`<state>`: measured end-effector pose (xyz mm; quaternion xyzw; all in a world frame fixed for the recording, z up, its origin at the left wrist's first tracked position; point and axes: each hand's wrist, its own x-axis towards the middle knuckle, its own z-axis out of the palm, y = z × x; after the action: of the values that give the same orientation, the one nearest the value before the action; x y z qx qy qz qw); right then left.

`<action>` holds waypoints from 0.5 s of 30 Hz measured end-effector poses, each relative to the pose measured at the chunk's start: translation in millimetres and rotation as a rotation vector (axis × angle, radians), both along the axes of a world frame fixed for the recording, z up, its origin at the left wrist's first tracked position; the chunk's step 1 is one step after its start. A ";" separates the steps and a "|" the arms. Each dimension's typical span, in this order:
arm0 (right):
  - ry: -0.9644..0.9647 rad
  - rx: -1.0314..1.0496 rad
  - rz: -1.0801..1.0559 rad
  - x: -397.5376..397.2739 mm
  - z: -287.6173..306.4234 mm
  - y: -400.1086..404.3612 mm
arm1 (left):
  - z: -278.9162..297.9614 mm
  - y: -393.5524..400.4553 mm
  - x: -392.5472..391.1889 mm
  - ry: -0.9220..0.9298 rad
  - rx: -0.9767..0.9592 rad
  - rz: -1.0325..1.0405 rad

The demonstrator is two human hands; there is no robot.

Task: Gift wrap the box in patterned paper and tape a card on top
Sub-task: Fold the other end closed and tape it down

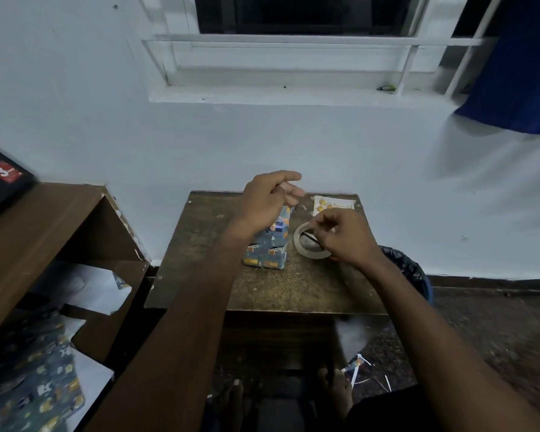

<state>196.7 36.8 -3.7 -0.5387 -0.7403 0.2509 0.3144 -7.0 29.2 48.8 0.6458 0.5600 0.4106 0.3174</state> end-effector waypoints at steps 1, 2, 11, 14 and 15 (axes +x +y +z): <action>-0.091 -0.030 0.015 4.6 -0.3 2.0 | 3.8 -0.6 -1.4 -0.079 -0.040 0.003; -0.177 -0.062 0.032 8.0 -1.0 3.9 | 6.5 -1.4 -2.6 -0.155 -0.072 0.006; -0.616 -0.037 0.058 -3.3 -10.8 -1.1 | 8.9 -6.6 -10.4 -0.406 -0.118 0.063; -0.537 -0.018 0.059 -1.5 -6.3 1.4 | 11.6 -8.5 -9.6 -0.375 -0.154 0.056; -0.461 -0.014 0.049 1.3 -3.6 2.6 | 11.9 -8.3 -9.3 -0.349 -0.165 0.057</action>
<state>198.0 39.3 -7.3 -0.5657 -0.8037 0.1337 0.1271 -16.4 20.9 60.6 0.5205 0.5464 0.4777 0.4498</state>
